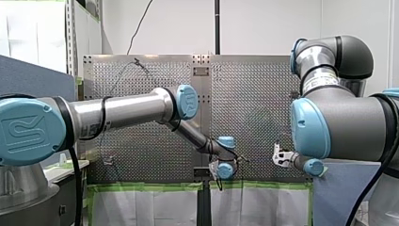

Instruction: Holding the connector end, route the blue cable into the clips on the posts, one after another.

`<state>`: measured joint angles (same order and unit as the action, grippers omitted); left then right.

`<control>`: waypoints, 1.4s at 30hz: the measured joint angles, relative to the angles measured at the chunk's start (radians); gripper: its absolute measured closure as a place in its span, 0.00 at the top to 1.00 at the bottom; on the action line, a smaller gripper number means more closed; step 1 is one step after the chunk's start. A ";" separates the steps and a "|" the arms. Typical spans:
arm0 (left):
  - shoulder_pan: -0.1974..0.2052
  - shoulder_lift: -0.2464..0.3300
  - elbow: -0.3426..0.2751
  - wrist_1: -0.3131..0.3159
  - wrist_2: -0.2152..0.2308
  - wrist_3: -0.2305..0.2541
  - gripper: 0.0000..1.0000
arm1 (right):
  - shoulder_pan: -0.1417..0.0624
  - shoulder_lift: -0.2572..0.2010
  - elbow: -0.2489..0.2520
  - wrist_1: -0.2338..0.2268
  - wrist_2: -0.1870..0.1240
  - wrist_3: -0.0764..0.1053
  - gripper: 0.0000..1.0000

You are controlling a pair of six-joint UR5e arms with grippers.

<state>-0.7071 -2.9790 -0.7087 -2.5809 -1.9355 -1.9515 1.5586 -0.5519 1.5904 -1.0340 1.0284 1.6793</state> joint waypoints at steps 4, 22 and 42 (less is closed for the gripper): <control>0.001 0.000 0.017 -0.019 -0.009 0.003 0.00 | -0.002 0.009 -0.013 0.002 0.000 0.003 0.00; -0.003 0.000 0.021 -0.112 -0.006 0.074 0.00 | 0.008 0.026 -0.086 0.056 -0.005 0.007 0.00; -0.003 0.022 0.021 -0.247 -0.016 0.183 0.93 | 0.014 0.029 -0.109 0.091 -0.014 0.006 0.00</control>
<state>-0.7097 -2.9571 -0.6874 -2.8276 -1.9516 -1.7689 1.5727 -0.5228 1.4815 -0.9434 1.0145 1.6853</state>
